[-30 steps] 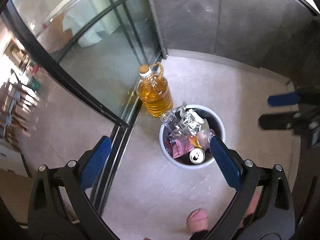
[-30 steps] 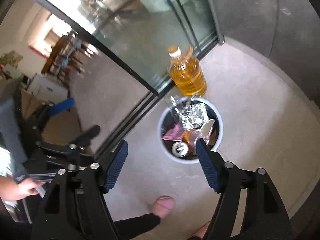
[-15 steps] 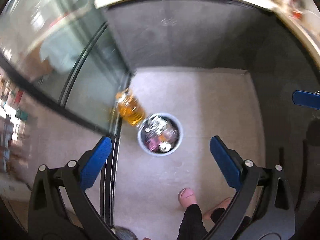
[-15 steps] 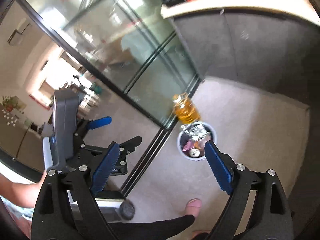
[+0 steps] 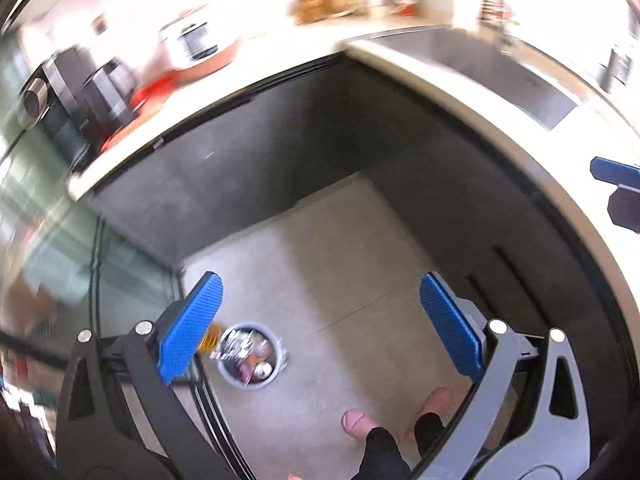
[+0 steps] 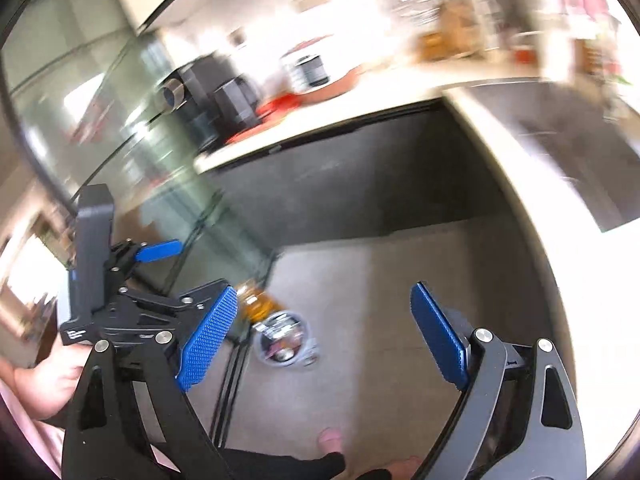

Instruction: Collect trash

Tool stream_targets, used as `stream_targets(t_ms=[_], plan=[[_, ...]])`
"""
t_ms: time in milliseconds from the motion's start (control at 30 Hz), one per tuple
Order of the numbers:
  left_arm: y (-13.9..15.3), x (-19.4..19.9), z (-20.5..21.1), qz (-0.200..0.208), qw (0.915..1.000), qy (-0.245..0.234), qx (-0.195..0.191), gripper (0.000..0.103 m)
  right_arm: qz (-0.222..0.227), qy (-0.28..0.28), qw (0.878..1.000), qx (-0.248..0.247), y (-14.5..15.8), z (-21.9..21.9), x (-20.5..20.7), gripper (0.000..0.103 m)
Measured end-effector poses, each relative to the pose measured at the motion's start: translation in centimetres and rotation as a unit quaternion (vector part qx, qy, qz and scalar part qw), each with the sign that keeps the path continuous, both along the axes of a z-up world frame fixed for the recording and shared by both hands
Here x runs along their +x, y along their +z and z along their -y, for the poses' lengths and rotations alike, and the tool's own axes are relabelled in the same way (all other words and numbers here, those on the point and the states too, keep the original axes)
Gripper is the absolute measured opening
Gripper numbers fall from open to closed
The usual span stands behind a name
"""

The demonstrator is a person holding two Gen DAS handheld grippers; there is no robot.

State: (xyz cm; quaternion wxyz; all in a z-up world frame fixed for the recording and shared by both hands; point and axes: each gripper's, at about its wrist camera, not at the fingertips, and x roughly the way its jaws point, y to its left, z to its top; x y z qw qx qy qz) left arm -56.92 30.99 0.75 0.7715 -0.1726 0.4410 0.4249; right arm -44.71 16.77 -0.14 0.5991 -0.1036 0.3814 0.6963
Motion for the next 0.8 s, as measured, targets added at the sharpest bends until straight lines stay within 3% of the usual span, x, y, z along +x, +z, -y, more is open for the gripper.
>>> stream_targets(t_ms=[233, 533, 800], plan=[[3.0, 10.1, 4.3, 0.023, 0.9922, -0.121, 0.021, 0.097, 0.005, -0.147, 0.989, 0.008, 0.8, 10.1, 8.9, 0.088], [4.2, 19.5, 9.4, 0.036, 0.9705, -0.236, 0.032, 0.097, 0.016, -0.262, 0.965, 0.005, 0.2, 19.0, 15.2, 0.089], [4.4, 26.0, 12.7, 0.038, 0.9542, -0.296, 0.024, 0.097, 0.006, -0.332, 0.943, -0.021, -2.3, 23.1, 19.0, 0.089]])
